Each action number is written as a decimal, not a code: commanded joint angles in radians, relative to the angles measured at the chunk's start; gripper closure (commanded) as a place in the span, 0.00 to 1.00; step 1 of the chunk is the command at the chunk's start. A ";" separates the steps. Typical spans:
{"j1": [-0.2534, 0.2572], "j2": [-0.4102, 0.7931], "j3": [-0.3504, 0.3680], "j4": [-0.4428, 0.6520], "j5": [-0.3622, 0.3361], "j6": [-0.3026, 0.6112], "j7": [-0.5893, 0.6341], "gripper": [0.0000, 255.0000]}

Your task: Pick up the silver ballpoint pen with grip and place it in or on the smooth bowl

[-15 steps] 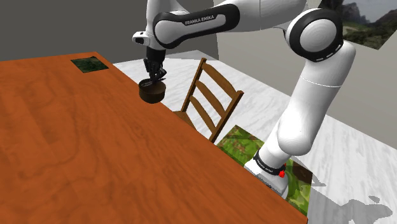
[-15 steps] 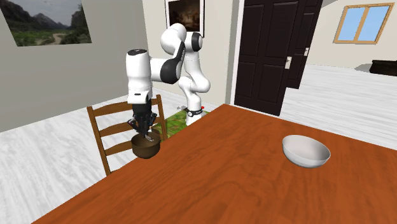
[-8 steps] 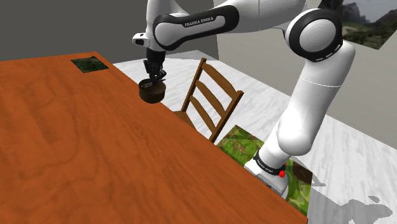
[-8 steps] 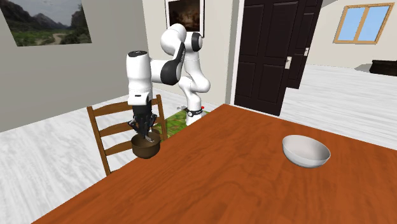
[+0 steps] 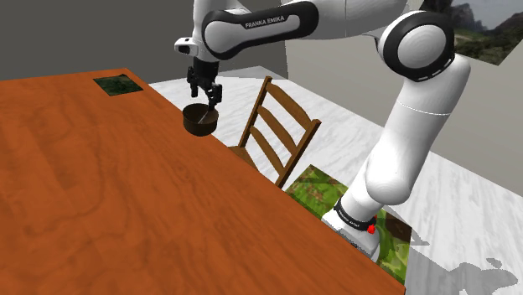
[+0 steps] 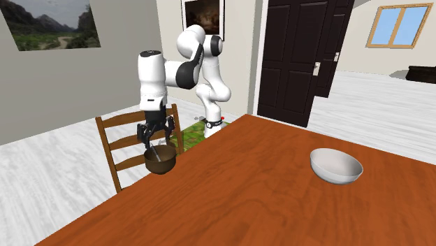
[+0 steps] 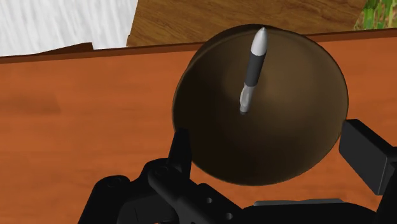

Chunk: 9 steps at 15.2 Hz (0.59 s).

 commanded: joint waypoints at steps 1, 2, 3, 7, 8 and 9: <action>0.001 -0.018 0.002 0.035 0.004 -0.053 -0.002 0.00; 0.001 -0.024 0.002 0.053 0.006 -0.078 -0.003 0.00; 0.001 -0.024 0.002 0.053 0.006 -0.078 -0.003 0.00; 0.001 -0.024 0.002 0.053 0.006 -0.078 -0.003 0.00; 0.001 -0.024 0.002 0.053 0.006 -0.078 -0.003 0.00; 0.001 -0.024 0.002 0.053 0.006 -0.078 -0.003 0.00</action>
